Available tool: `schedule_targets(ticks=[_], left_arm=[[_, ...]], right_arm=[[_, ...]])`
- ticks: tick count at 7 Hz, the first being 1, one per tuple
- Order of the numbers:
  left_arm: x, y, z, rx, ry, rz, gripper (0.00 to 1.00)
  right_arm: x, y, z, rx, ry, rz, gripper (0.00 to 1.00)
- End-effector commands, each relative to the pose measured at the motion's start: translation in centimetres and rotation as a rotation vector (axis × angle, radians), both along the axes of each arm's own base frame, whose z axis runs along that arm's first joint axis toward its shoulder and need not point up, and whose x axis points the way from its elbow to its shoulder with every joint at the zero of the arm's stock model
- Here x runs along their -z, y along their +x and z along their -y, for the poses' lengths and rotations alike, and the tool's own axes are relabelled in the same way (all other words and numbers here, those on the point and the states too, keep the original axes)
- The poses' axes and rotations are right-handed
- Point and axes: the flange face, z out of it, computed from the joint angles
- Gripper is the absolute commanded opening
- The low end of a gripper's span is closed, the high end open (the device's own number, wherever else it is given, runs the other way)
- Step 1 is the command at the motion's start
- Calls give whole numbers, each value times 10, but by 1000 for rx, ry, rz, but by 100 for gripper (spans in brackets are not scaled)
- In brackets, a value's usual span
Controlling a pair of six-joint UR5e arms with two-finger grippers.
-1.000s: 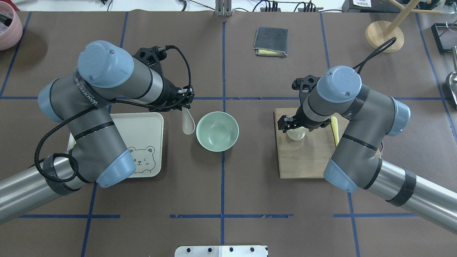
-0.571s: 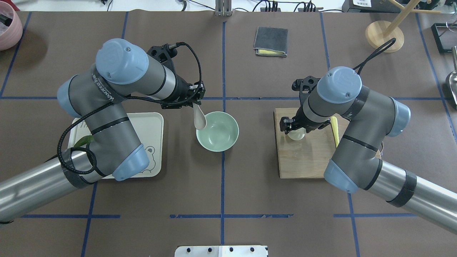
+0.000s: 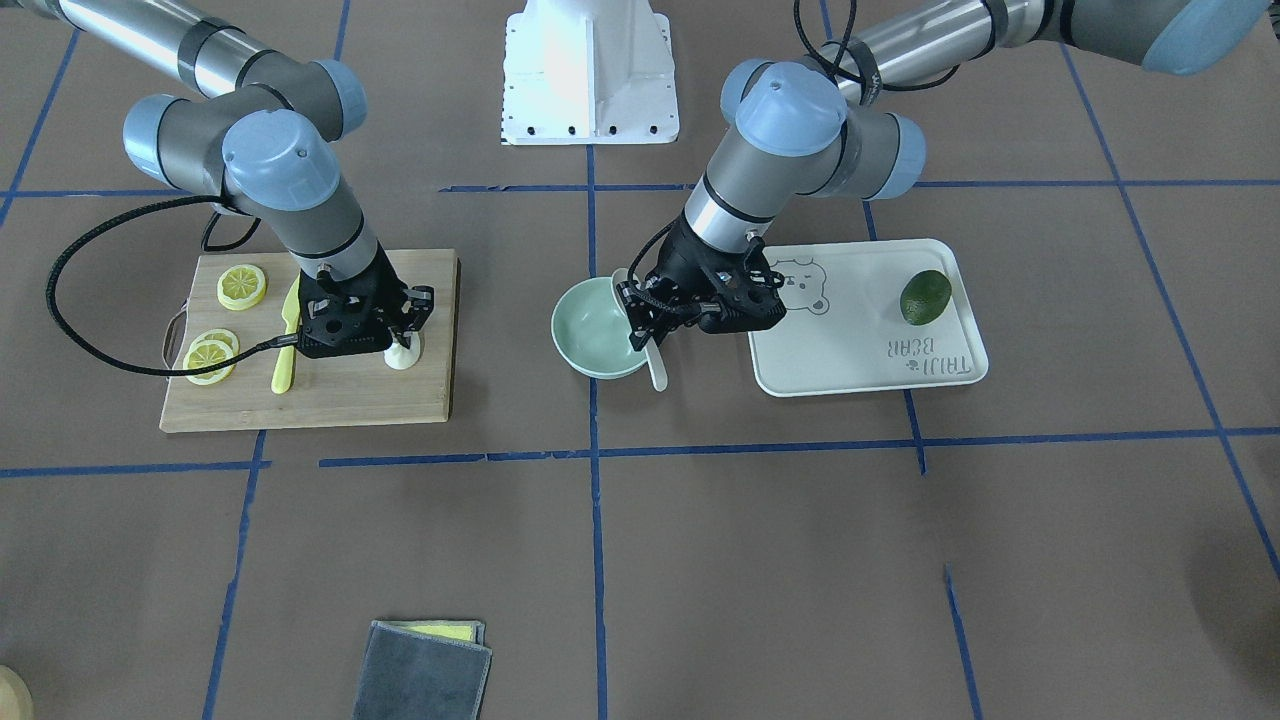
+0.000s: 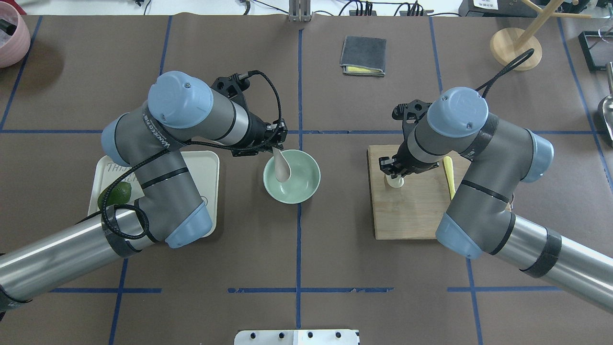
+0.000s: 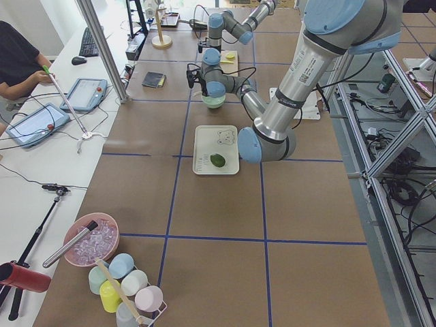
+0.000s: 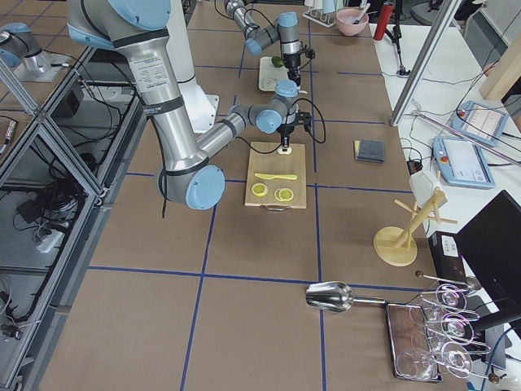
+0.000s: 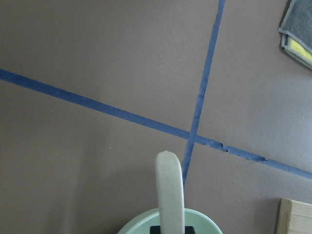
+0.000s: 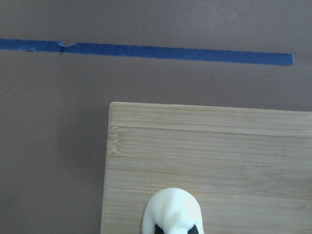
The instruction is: Put spoon and bun in bowl
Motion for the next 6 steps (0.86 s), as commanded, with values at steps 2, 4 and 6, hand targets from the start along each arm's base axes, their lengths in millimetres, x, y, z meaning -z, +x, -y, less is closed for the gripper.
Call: schedule_targets(ticks=[2, 4, 6], left_arm=[[3, 15, 0, -10, 6, -14, 0], [2, 12, -1, -12, 16, -12, 100], [11, 0, 2, -2, 26, -23, 100]], right_arm=[[13, 13, 4, -11, 11, 21, 0], [18, 15, 6, -15, 15, 29, 0], [32, 19, 2, -19, 37, 50, 0]])
